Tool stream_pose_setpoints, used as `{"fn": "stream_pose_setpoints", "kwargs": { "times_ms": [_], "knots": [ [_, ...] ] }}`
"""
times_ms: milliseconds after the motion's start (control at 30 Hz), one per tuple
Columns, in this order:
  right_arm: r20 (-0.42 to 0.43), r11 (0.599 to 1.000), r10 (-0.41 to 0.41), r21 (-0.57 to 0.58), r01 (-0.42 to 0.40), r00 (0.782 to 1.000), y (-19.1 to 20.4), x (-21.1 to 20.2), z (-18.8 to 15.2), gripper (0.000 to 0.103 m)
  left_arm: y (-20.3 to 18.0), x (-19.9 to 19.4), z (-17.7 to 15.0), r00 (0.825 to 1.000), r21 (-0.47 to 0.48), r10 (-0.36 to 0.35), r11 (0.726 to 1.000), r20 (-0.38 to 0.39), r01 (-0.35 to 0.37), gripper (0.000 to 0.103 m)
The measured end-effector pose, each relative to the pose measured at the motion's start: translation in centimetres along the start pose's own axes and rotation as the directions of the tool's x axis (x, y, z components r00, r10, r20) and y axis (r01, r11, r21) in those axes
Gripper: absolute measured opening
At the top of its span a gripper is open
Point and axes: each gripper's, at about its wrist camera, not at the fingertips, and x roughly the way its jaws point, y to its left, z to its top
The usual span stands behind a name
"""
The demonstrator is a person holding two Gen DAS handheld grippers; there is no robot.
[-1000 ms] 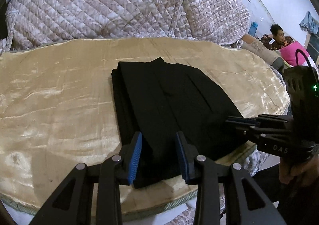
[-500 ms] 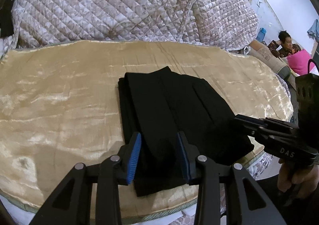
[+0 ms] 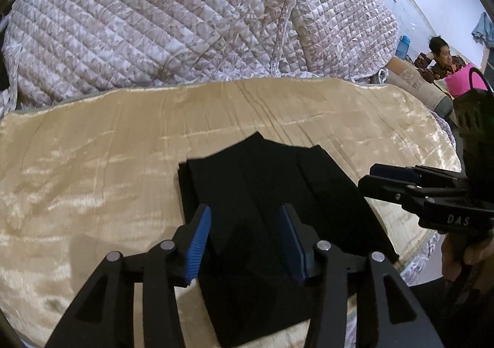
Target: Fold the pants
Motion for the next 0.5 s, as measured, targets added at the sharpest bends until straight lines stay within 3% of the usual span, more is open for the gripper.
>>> {"fn": "stream_pose_setpoints", "kwargs": {
  "times_ms": [200,500],
  "knots": [
    [-0.015,0.999,-0.002,0.040,0.002,1.000,-1.9,1.2,1.2,0.053,1.6,1.7,0.1,1.000,-0.038,-0.018,0.999,-0.005,0.018,0.053],
    [-0.070,0.977,0.048,0.211,-0.032,0.996,-5.8,3.5,-0.2,0.053,4.7,3.8,-1.8,0.992,-0.161,-0.106,0.982,-0.070,0.094,0.057]
  ]
}}
